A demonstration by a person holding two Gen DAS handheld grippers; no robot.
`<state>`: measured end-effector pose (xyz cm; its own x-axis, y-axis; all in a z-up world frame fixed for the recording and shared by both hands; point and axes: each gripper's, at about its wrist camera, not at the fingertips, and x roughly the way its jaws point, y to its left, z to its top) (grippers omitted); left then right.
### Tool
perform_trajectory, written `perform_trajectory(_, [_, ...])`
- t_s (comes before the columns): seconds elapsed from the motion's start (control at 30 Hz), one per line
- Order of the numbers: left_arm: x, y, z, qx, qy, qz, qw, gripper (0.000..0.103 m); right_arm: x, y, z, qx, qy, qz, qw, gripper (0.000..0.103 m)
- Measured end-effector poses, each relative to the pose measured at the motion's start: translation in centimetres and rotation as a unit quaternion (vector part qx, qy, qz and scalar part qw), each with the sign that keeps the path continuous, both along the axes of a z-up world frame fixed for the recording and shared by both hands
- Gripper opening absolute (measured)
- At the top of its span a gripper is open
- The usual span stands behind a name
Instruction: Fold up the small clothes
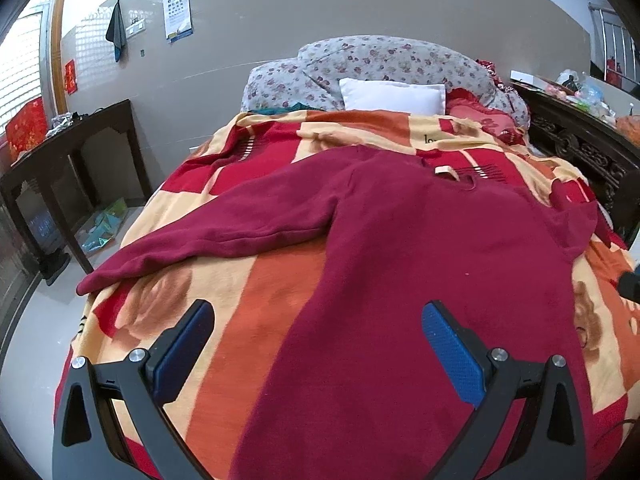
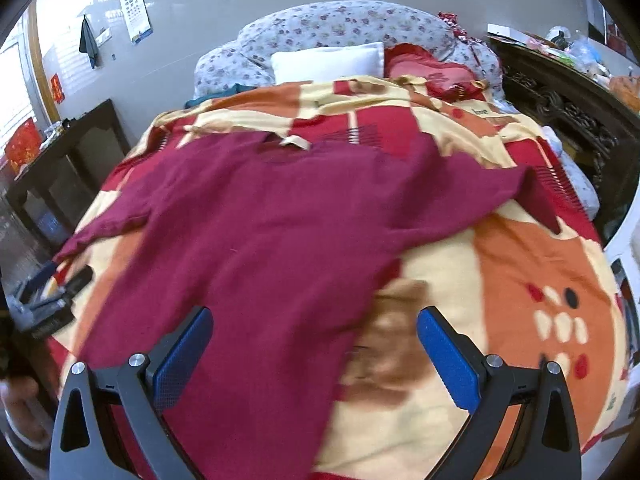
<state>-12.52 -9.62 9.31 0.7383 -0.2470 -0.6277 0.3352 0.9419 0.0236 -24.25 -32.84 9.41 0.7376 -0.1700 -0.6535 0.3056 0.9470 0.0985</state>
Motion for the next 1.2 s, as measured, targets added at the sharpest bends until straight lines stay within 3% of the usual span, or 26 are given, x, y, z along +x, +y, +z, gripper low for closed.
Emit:
perform_trajectory(0.2, [-0.1, -0.4, 0.1, -0.001, 0.002, -0.004, 1.0000, 0.103, 2.3, 3.0, 0.9, -0.029, -0.025, -0.018, 0.999, 0.103])
perform_trajectory(0.37, [0.3, -0.7, -0.2, -0.007, 0.004, 0.001, 1.0000, 0.103, 3.4, 3.0, 0.1, -0.007, -0.032, -0.026, 0.999, 0.103])
perform_trajectory(0.57, [1.3, -1.0, -0.6, -0.002, 0.010, 0.005, 0.9999, 0.103, 4.2, 3.9, 0.0, -0.030, -0.042, -0.022, 0.998, 0.103])
perform_trajectory(1.2, [4.5, -2.1, -3.3, 0.002, 0.035, 0.011, 0.9993, 0.103, 9.4, 3.8, -3.7, -0.051, 0.001, -0.028, 0.998, 0.103])
